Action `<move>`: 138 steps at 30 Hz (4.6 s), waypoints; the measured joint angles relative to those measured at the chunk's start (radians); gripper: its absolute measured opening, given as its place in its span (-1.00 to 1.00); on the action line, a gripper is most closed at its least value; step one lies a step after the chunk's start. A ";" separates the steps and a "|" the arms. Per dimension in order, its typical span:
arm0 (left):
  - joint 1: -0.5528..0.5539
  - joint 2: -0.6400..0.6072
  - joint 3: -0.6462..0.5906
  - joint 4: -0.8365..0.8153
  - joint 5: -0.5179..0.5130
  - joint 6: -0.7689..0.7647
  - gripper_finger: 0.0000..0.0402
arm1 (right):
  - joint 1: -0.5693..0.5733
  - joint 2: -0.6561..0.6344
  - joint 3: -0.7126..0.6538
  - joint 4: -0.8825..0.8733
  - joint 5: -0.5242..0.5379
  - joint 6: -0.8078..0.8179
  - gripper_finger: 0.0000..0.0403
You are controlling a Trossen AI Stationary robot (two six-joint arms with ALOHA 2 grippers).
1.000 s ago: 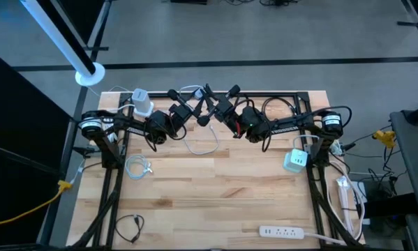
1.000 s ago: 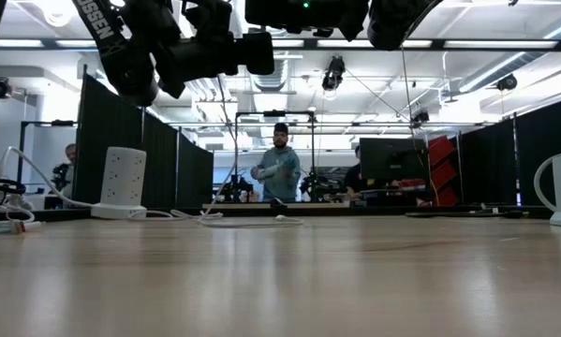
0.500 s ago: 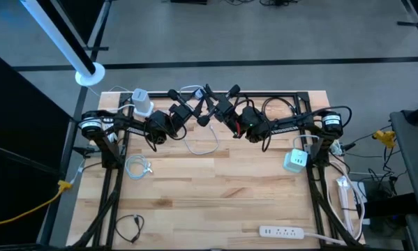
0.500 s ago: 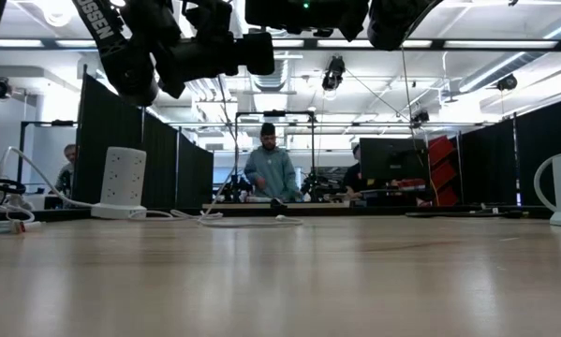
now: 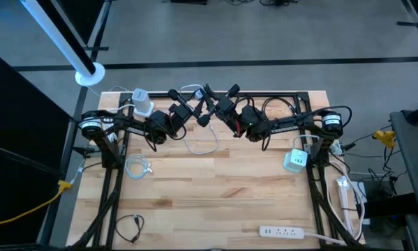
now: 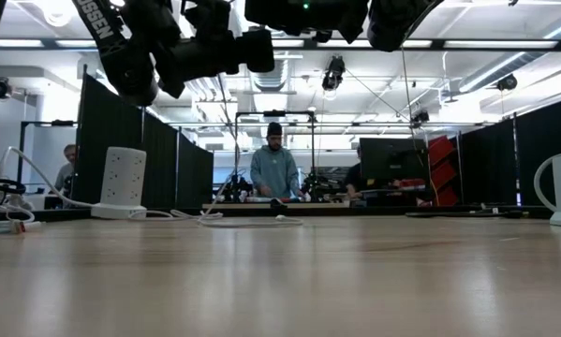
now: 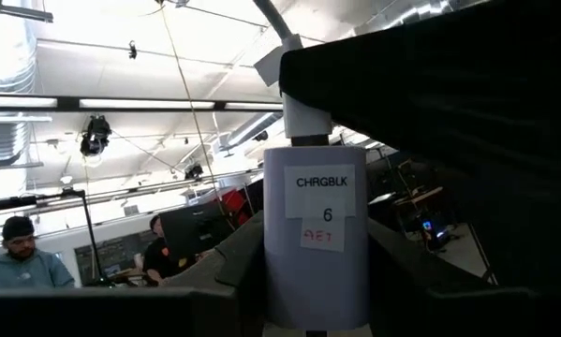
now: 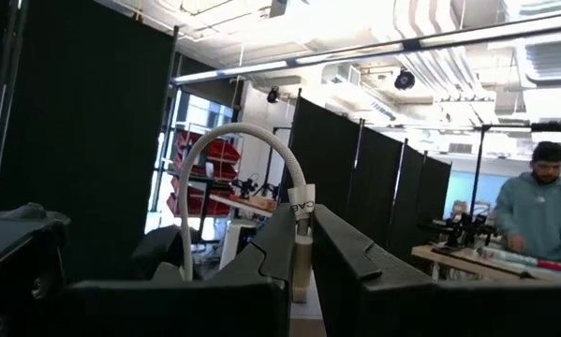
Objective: Insert USB
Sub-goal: Insert the white charger cable into the purple charger adapter
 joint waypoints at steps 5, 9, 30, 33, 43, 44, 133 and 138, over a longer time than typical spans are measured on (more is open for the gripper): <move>0.000 0.000 0.000 -0.004 -0.001 0.004 -0.40 | 0.000 0.000 0.000 -0.003 0.002 -0.002 -0.93; 0.000 0.000 0.000 -0.003 -0.002 0.021 -0.40 | 0.000 0.000 0.000 -0.005 0.002 0.006 -0.93; -0.002 0.000 0.000 -0.007 0.012 0.037 -0.40 | -0.006 -0.011 0.001 -0.074 -0.032 0.059 -0.93; -0.002 0.000 -0.002 -0.010 0.014 0.030 -0.40 | -0.007 -0.017 0.001 -0.099 -0.034 0.106 -0.93; -0.003 0.000 -0.002 -0.013 0.031 -0.001 -0.40 | -0.004 -0.067 0.002 -0.230 -0.046 0.124 -0.93; -0.003 0.000 -0.002 -0.013 0.031 -0.001 -0.40 | -0.004 -0.067 0.002 -0.233 -0.046 0.129 -0.93; -0.005 -0.003 -0.005 -0.140 -0.004 -0.023 -0.40 | -0.031 -0.221 -0.005 -0.714 -0.119 0.282 -0.14; -0.005 -0.003 -0.006 -0.160 -0.012 -0.033 -0.40 | -0.030 -0.221 -0.004 -0.697 -0.111 0.257 -0.20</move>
